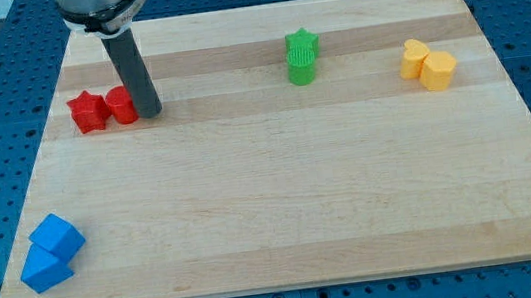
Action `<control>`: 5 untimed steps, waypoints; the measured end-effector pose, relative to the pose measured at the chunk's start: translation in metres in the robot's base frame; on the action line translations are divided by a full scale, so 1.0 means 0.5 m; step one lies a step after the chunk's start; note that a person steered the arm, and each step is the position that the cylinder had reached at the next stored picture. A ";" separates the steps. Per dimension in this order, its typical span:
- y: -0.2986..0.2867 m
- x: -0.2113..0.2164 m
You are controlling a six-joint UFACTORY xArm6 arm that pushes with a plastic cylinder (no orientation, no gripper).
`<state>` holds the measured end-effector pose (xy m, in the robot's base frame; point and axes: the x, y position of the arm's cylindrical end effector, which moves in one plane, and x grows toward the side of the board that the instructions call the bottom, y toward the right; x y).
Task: Move your arm below the green blocks
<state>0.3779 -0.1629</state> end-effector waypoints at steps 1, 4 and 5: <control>-0.007 0.000; 0.015 0.000; 0.066 0.000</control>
<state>0.3779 -0.1300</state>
